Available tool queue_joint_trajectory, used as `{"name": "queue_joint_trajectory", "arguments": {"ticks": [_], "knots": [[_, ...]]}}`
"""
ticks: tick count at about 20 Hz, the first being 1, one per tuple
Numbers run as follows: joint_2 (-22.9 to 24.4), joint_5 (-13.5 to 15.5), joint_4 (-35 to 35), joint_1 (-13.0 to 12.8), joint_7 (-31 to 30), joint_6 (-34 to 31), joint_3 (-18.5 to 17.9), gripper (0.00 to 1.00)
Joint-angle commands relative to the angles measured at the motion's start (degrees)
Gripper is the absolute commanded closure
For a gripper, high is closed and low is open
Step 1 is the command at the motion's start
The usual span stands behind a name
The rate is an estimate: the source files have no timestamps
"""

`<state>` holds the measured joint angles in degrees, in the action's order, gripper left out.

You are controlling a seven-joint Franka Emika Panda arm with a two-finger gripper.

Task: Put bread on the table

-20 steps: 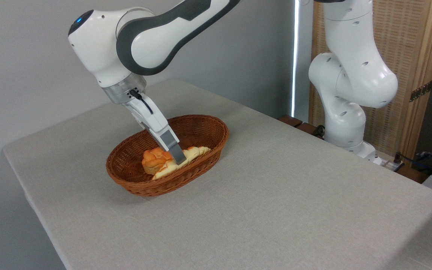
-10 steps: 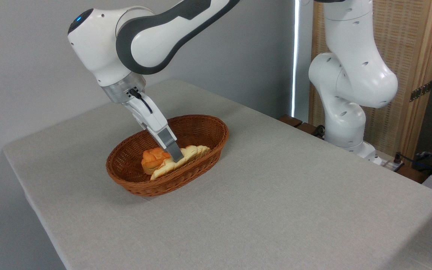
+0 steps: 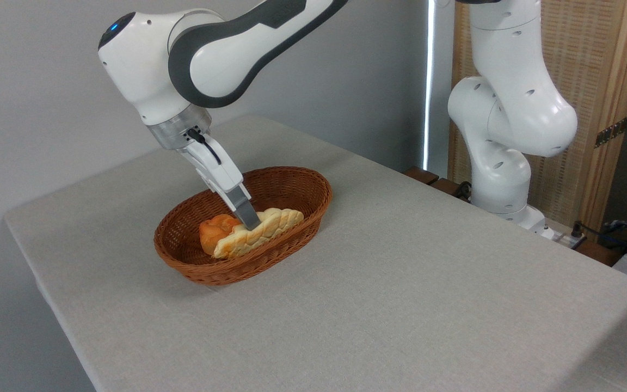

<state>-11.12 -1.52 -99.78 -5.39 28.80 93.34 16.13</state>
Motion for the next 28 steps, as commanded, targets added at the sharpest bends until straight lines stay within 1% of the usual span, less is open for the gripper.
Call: {"name": "queue_joint_trajectory", "arguments": {"ticks": [1,7,20,28], "knots": [[0.31,-0.68,-0.50,-0.41,-0.41,0.88,-0.49,0.98],[0.31,-0.68,-0.50,-0.41,-0.41,0.97,-0.49,1.00],[0.40,-0.59,-0.24,-0.32,-0.32,0.88,-0.58,1.00],[2.33,0.11,0.20,0.03,-0.50,0.53,-0.66,1.00]]}}
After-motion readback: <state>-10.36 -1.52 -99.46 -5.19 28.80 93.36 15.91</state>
